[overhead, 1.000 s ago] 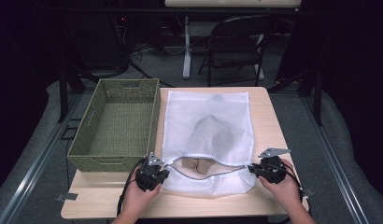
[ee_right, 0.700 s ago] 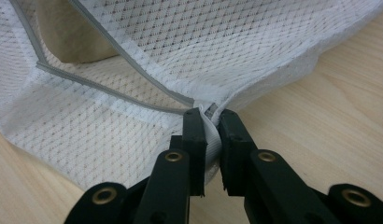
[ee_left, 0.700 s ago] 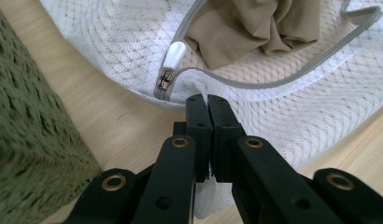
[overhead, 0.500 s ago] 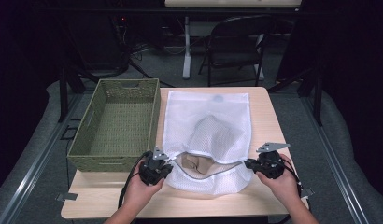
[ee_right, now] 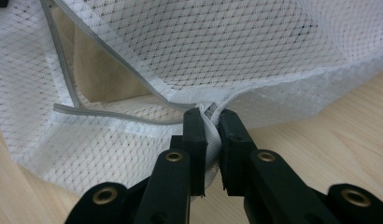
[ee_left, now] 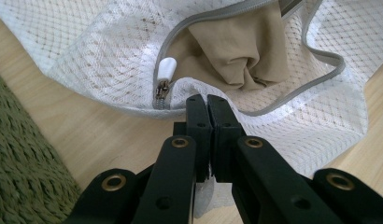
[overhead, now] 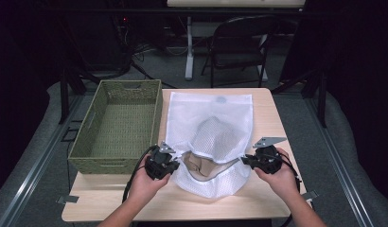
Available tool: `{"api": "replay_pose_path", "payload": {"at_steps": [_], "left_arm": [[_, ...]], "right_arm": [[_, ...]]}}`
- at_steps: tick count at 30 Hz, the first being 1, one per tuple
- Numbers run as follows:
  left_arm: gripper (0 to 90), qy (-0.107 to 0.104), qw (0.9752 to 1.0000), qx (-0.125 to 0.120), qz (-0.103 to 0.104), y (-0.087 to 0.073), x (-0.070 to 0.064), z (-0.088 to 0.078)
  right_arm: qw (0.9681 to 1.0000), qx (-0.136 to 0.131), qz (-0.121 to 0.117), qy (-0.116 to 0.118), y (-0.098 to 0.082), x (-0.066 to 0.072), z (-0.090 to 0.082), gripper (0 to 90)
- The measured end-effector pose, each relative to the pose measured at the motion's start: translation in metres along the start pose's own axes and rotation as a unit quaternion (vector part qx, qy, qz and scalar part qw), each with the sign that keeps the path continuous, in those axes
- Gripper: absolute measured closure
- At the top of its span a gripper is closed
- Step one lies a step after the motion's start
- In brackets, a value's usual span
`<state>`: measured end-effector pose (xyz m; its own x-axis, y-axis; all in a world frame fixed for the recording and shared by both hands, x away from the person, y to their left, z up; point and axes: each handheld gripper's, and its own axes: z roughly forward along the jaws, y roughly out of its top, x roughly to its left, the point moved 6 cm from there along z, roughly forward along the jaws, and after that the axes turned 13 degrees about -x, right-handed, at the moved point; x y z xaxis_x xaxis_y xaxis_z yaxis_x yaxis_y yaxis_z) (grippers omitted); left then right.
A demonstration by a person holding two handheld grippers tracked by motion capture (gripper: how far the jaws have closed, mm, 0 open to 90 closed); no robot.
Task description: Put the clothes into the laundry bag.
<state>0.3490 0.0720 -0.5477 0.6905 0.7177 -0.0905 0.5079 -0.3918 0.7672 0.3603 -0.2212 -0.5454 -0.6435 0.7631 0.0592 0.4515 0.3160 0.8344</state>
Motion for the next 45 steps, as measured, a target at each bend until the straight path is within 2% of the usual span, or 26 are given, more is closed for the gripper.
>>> {"api": "replay_pose_path", "payload": {"at_steps": [2, 12, 16, 25, 30, 36, 41, 42, 45], "left_arm": [[88.4, -0.004, 1.0000, 0.004, -0.001, 0.003, 0.000, -0.001], [88.3, -0.013, 0.9992, 0.035, 0.010, 0.023, 0.007, -0.005], [88.3, -0.006, 0.9985, 0.048, 0.026, 0.030, 0.008, -0.005], [88.3, -0.004, 0.9960, 0.079, 0.042, 0.047, 0.011, -0.008], [88.3, -0.010, 0.9945, 0.098, 0.037, 0.057, 0.014, -0.010], [88.3, -0.018, 0.9929, 0.115, 0.025, 0.064, 0.017, -0.009], [88.3, -0.018, 0.9918, 0.126, 0.017, 0.068, 0.019, -0.008], [88.3, -0.020, 0.9914, 0.128, 0.020, 0.069, 0.020, -0.009], [88.3, -0.015, 0.9913, 0.129, 0.019, 0.074, 0.022, -0.011]], "right_arm": [[1.0000, -0.001, -0.003, 0.005, 0.003, 0.000, 0.001, 82.3], [0.9990, 0.030, -0.026, 0.020, 0.015, 0.002, 0.000, 82.3], [0.9982, 0.044, -0.035, 0.023, 0.022, 0.002, -0.001, 82.3], [0.9960, 0.067, -0.049, 0.032, 0.037, 0.000, -0.001, 82.2], [0.9951, 0.077, -0.057, 0.027, 0.048, -0.004, -0.003, 82.2], [0.9928, 0.100, -0.057, 0.032, 0.058, -0.008, -0.007, 82.2], [0.9916, 0.111, -0.061, 0.028, 0.063, -0.007, -0.006, 82.2], [0.9902, 0.119, -0.066, 0.030, 0.064, -0.007, -0.007, 82.2], [0.9890, 0.126, -0.071, 0.030, 0.067, -0.008, -0.006, 82.2]]}}
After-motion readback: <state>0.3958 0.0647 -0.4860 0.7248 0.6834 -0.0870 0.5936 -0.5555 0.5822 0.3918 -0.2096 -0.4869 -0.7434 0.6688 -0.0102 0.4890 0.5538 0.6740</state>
